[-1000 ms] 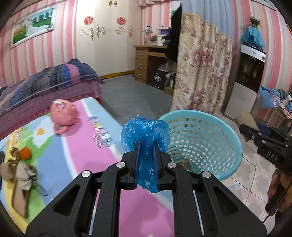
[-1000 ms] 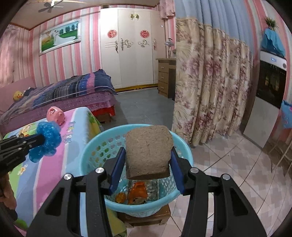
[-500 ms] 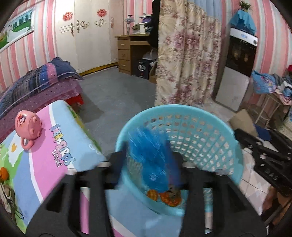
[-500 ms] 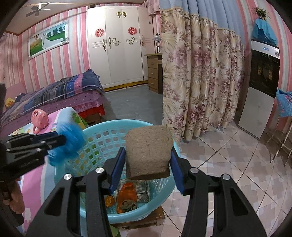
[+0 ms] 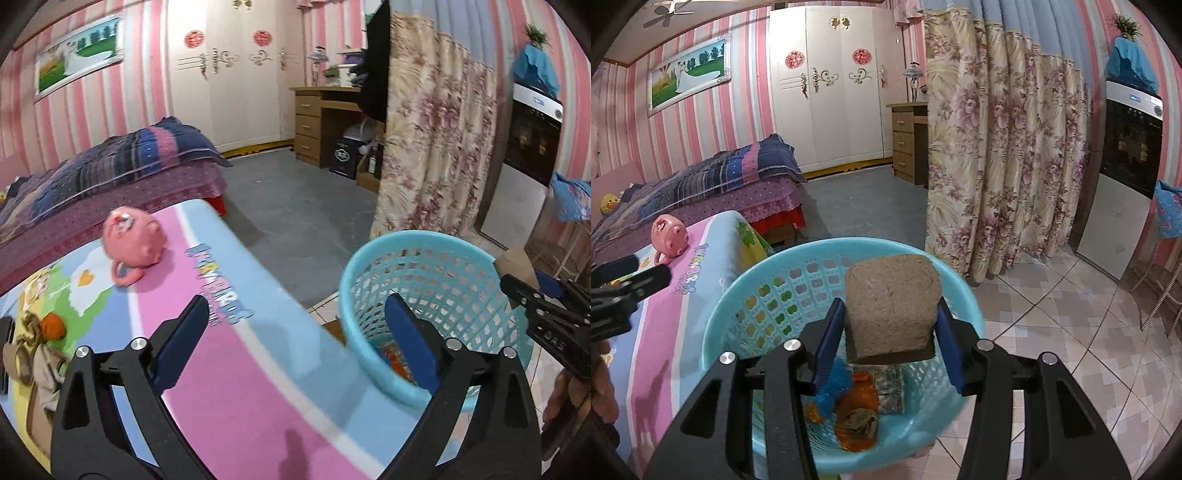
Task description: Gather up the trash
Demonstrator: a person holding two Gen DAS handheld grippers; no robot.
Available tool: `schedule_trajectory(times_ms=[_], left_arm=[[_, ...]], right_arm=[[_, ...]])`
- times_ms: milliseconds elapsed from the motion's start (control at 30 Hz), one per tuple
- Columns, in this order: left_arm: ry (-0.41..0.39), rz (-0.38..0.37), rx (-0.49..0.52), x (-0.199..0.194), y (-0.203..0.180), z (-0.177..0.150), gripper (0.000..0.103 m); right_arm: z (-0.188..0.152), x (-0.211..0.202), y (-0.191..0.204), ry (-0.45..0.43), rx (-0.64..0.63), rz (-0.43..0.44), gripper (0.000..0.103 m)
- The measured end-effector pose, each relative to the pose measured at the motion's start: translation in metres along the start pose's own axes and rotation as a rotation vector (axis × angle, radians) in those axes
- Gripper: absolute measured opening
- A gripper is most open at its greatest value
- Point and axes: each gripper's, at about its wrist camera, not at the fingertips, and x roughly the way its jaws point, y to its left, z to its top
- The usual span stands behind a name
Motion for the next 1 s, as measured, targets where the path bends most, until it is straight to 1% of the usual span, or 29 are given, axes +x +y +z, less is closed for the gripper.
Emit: schedule_trajectory(times_ms=[33,67,100,200,267,333,367,500,567,667,767,900,1000], left_arm=[[-0.004,0.009,-0.004,-0.003,0.004,-0.002,0.094],[-0.006,0.016,-0.008,-0.006,0.006,-0.004,0.094],[-0.008,0.022,-0.010,-0.009,0.009,-0.005,0.094],[-0.010,0.043,-0.018,-0.019,0.021,-0.010,0.094],[-0.015,0.058,-0.024,-0.025,0.029,-0.012,0.094],[-0.013,0.071,-0.043,-0.032,0.040,-0.013,0.094],[-0.013,0.077,-0.053,-0.035,0.044,-0.014,0.094],[-0.025,0.109,-0.091,-0.055,0.070,-0.018,0.094],[-0.035,0.138,-0.109,-0.068,0.084,-0.021,0.096],[-0.042,0.180,-0.127,-0.085,0.105,-0.028,0.097],[-0.043,0.229,-0.140,-0.102,0.130,-0.035,0.097],[-0.041,0.284,-0.170,-0.125,0.166,-0.045,0.097],[-0.044,0.350,-0.176,-0.146,0.198,-0.057,0.097]], right_arm=[[0.001,0.002,0.002,0.001,0.001,0.002,0.052],[0.002,0.003,0.004,0.004,0.004,0.005,0.058],[0.003,0.005,0.006,0.018,0.007,0.012,0.066],[0.004,0.005,0.011,0.025,0.001,0.003,0.075],[0.003,0.003,0.014,0.026,-0.001,-0.006,0.076],[0.002,0.001,0.017,0.029,0.000,-0.016,0.083],[0.002,-0.001,0.019,0.027,0.001,-0.017,0.089],[0.003,-0.014,0.031,0.018,-0.017,0.001,0.089],[0.004,-0.020,0.038,0.009,-0.027,0.007,0.089],[0.005,-0.032,0.055,-0.006,-0.039,0.041,0.089],[0.004,-0.043,0.079,-0.020,-0.070,0.081,0.089],[-0.002,-0.055,0.121,-0.023,-0.130,0.134,0.089],[-0.005,-0.063,0.150,-0.021,-0.159,0.176,0.089]])
